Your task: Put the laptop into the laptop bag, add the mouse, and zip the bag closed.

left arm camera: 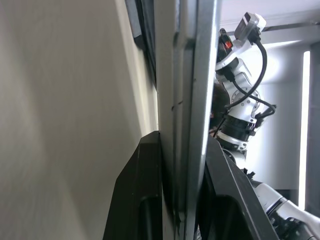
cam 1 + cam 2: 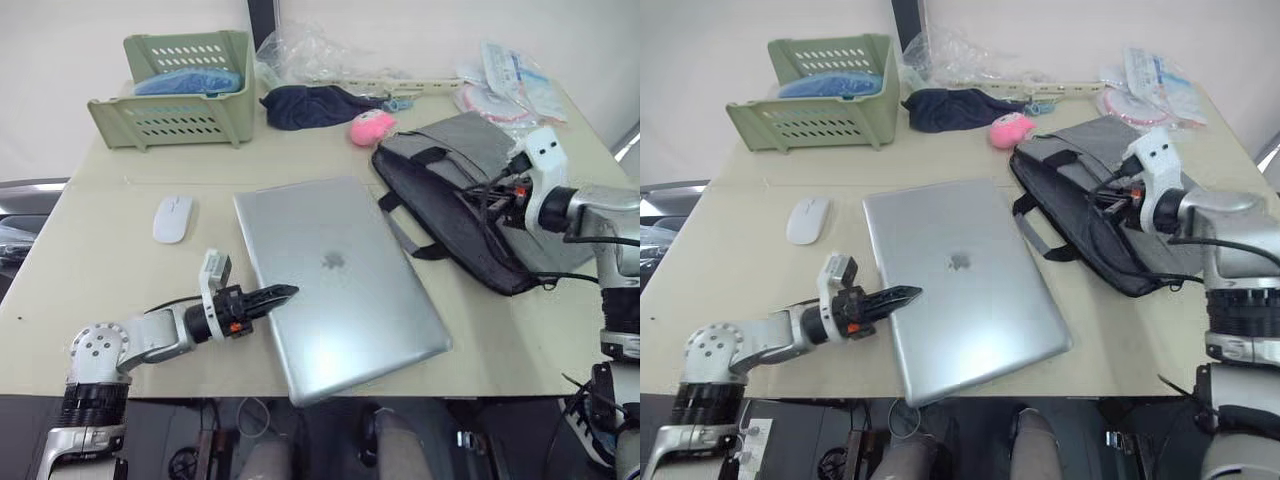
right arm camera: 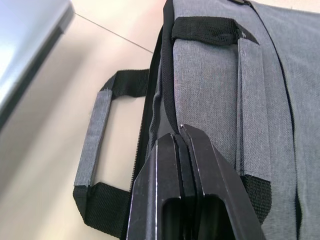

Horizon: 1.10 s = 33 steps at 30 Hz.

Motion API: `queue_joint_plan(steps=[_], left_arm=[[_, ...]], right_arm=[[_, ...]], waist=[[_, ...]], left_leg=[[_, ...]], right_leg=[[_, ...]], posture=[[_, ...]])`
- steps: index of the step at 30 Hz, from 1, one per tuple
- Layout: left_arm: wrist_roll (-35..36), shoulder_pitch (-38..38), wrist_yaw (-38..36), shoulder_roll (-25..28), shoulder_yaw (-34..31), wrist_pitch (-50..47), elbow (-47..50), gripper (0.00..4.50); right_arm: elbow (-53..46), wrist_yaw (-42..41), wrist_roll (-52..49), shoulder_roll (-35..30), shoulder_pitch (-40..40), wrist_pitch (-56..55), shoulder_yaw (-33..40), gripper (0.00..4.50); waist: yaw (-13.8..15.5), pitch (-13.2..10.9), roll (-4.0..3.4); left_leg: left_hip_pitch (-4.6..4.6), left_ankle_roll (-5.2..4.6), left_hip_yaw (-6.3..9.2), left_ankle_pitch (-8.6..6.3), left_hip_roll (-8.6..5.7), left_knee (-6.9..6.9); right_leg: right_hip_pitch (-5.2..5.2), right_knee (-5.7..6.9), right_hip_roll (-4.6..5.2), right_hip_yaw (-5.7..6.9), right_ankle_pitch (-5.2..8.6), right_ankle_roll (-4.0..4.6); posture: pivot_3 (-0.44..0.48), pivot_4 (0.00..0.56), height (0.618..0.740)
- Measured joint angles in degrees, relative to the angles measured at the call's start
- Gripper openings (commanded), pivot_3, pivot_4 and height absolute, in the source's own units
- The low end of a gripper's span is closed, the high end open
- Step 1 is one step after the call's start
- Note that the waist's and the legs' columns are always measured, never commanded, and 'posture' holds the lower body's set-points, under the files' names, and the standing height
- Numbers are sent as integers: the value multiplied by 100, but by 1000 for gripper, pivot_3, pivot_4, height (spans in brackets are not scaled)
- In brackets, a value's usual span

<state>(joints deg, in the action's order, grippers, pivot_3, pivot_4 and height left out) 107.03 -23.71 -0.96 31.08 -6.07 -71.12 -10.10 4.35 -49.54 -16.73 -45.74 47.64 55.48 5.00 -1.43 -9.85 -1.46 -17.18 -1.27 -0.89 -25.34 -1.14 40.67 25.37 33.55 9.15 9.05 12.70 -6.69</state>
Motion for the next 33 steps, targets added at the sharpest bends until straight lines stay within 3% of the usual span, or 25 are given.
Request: queue_joint_plan(steps=[10, 26, 33], left_arm=[[149, -563, 726, -784, 399, 384, -428, 302], [158, -752, 1111, -1048, 377, 490, -676, 302], [-125, -1554, 1169, -1410, 401, 564, -1260, 302]], right_arm=[[-915, 446, -526, 256, -141, 1022, 269, 33], [-1536, 904, -986, 439, -219, 1617, 675, 33], [-1920, 1147, -1246, 785, -368, 1904, 704, 33]], waist=[[11, 0, 0], [17, 0, 0], [62, 0, 0]], left_leg=[[-1, 0, -1, 0, -3, 10], [-1, 0, -2, 0, -5, 14], [-3, -1, -5, 0, -9, 19]], right_leg=[[0, 5, 0, -1, -1, -2], [0, 7, 0, -2, -2, -2], [0, 7, 0, -2, -3, -5]], posture=[[0, 150, 740], [0, 150, 740], [0, 150, 740]])
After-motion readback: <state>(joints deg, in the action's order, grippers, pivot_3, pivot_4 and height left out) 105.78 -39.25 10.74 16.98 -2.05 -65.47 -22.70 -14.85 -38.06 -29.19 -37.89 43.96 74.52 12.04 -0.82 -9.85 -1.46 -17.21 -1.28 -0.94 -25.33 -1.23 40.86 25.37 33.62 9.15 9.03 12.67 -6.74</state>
